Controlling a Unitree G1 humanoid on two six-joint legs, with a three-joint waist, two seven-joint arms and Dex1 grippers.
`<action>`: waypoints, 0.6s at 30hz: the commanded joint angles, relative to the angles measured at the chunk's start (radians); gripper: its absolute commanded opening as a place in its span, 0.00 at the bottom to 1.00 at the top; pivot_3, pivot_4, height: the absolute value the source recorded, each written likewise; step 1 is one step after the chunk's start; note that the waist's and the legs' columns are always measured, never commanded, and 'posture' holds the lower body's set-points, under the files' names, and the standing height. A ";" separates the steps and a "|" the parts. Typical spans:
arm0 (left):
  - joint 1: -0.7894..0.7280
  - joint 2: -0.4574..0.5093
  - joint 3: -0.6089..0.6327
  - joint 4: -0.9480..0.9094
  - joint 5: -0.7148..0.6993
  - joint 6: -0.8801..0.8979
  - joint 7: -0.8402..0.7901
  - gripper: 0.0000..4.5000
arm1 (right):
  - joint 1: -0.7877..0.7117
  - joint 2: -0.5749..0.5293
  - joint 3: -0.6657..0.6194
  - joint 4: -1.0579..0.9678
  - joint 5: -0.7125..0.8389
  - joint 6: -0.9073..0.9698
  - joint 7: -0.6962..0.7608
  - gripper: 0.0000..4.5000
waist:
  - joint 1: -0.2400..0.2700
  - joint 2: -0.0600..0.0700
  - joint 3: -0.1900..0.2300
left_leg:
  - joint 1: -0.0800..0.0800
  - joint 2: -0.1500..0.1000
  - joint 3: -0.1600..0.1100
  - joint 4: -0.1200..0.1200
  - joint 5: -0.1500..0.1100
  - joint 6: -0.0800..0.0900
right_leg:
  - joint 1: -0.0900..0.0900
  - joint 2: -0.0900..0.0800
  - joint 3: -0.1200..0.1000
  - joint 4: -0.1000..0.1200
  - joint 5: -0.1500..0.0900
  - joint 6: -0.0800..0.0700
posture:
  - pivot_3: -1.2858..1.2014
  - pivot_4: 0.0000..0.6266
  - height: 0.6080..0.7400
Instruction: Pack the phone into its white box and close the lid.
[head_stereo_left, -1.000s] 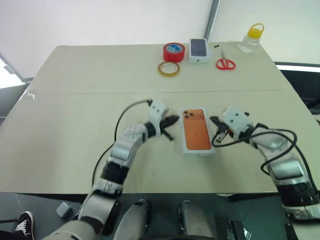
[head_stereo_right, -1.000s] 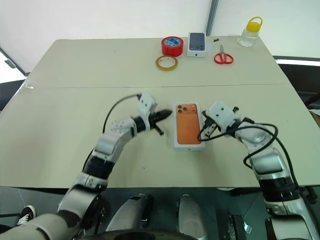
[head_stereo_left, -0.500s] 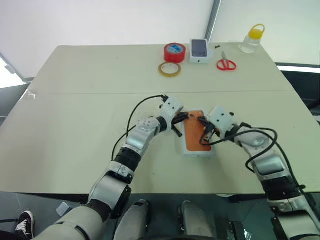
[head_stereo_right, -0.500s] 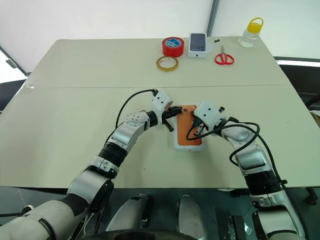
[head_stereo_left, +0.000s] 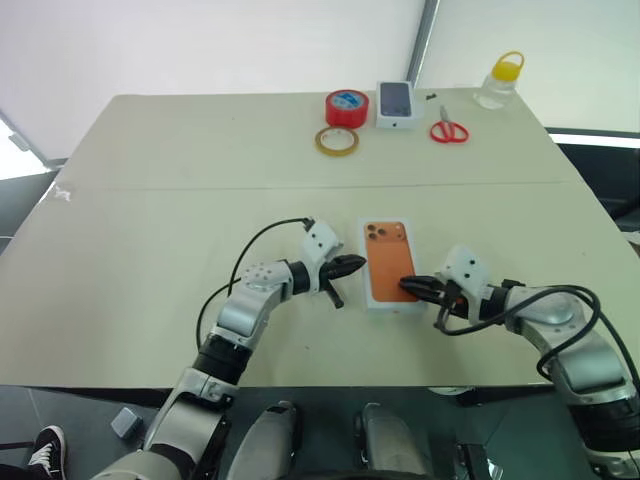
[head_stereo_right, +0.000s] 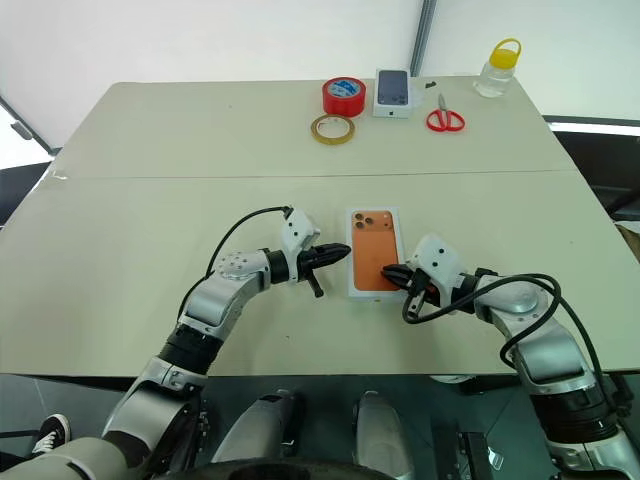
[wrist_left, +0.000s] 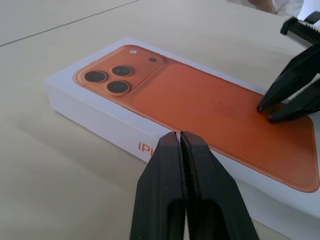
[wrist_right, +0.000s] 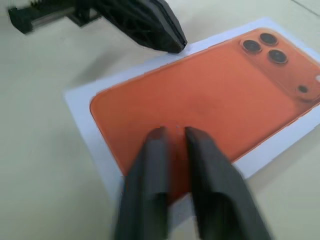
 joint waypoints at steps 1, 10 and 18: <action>-0.013 0.067 0.127 -0.145 -0.097 0.049 -0.005 0.44 | -0.102 0.024 -0.071 0.029 0.045 -0.017 -0.036 0.56 | 0.001 0.001 0.000 | 0.000 0.000 0.000 0.000 0.000 0.000 | -0.001 0.000 0.000 0.001 0.000 0.000 | 0.52 0.24 1.00; 0.145 0.393 0.385 -0.315 -0.287 0.211 -0.105 0.99 | -0.181 -0.043 -0.045 0.194 0.020 -0.105 0.088 1.00 | 0.009 0.001 0.001 | -0.001 0.000 0.000 0.000 0.000 -0.001 | -0.001 -0.001 0.000 -0.001 0.000 0.000 | 0.52 0.24 1.00; 0.366 0.531 0.520 -0.367 -0.264 0.155 -0.086 0.99 | -0.198 -0.121 -0.097 0.293 0.057 -0.161 0.195 1.00 | 0.005 0.002 0.001 | -0.001 0.000 0.001 -0.002 0.000 0.000 | -0.002 -0.002 0.000 -0.001 0.000 -0.001 | 0.52 0.24 1.00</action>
